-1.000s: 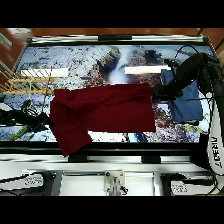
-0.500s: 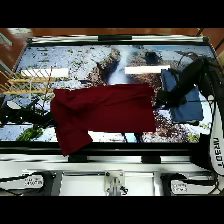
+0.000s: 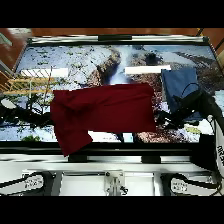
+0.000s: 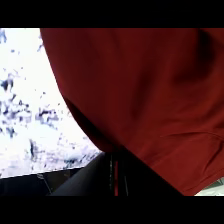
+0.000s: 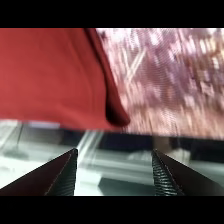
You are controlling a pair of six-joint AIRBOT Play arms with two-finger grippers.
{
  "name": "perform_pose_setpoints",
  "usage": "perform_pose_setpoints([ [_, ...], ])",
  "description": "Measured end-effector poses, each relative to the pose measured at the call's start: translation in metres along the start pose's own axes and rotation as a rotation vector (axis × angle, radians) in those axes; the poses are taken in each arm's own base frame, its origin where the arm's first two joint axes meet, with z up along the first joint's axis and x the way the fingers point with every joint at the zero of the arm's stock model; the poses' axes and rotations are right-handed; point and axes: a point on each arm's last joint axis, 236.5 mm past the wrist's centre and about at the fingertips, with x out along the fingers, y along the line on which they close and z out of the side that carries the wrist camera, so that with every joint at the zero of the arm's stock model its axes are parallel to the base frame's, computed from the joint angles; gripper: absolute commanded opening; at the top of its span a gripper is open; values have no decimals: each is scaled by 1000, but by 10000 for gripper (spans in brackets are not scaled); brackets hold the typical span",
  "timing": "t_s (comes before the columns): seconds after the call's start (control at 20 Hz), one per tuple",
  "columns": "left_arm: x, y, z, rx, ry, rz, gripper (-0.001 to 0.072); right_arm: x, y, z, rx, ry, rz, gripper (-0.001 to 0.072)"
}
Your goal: Fold the shirts.
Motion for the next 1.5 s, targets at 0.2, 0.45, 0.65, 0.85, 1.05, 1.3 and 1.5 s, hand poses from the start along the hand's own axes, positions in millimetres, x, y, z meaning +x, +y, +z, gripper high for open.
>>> perform_pose_setpoints([
  [0.2, -5, -3, -1, 10, -8, -1, 40, 22, 7, 4, 5, -6, 17, 588],
  [0.45, -9, -6, -2, 17, -10, -5, 40, 43, 22, 3, -27, 12, 15, 73],
  [0.65, -17, -16, 5, 34, -43, -26, 38, 41, 40, 12, -105, -55, -2, 68],
  [0.85, -78, -63, 36, 186, -238, -53, 38, -41, 86, 37, -288, -319, 19, 67],
  [1.05, -217, -154, 53, 438, -635, -55, 39, -197, 145, 37, -495, -765, 15, 68],
  [1.3, -433, -263, -15, 671, -1304, -43, 39, -404, 197, -60, -665, -1396, 29, 67],
  [1.5, -531, -305, -109, 729, -1665, -97, 39, -490, 202, -162, -723, -1715, 48, 68],
])
